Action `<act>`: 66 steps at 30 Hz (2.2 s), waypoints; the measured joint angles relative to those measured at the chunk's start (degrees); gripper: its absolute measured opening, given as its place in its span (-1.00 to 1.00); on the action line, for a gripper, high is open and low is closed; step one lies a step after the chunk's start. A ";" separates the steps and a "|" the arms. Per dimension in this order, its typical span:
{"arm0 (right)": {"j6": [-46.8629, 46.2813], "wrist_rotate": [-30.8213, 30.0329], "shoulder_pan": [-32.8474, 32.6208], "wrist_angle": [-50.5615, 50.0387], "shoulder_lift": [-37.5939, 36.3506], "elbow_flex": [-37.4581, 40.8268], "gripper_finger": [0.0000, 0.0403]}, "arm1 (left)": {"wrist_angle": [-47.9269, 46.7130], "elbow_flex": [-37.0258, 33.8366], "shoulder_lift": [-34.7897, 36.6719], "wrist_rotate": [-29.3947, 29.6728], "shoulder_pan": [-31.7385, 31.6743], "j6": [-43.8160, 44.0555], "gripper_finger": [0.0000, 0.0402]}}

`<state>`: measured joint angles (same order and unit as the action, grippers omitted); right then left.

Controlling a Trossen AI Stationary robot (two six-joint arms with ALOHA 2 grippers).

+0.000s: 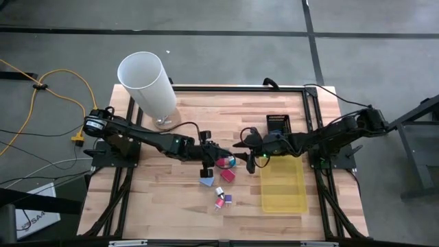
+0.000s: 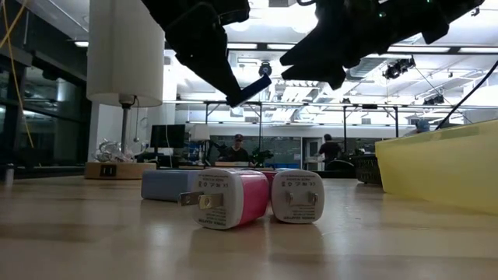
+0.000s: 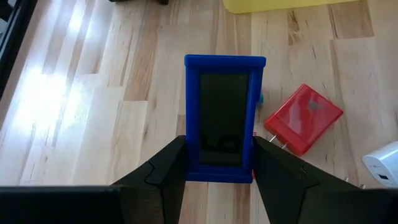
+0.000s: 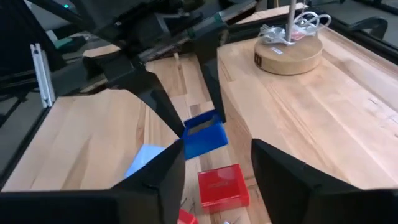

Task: Pick & Place Office items
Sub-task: Put the blue digital clock into the black bin

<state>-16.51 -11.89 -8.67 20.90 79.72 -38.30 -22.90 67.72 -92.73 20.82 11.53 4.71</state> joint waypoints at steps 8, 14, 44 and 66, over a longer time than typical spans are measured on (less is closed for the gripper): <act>5.16 0.03 -0.24 -0.14 0.00 0.00 0.14 | 0.11 0.00 0.00 -0.08 0.00 1.33 -0.22; 11.58 -0.09 -1.20 -0.14 0.00 0.00 0.27 | 0.44 0.00 0.00 -0.09 0.00 2.06 -0.22; 13.40 0.05 -1.21 -0.09 0.00 0.00 0.41 | 9.24 0.02 0.00 -3.28 -1.73 1.14 -0.22; 15.26 0.30 -1.21 2.51 0.00 0.00 0.38 | 12.36 0.02 0.00 -5.70 -1.73 -0.42 -0.22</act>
<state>-1.26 -11.60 -9.88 23.41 79.72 -38.30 -10.53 67.75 -92.73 15.11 9.80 4.29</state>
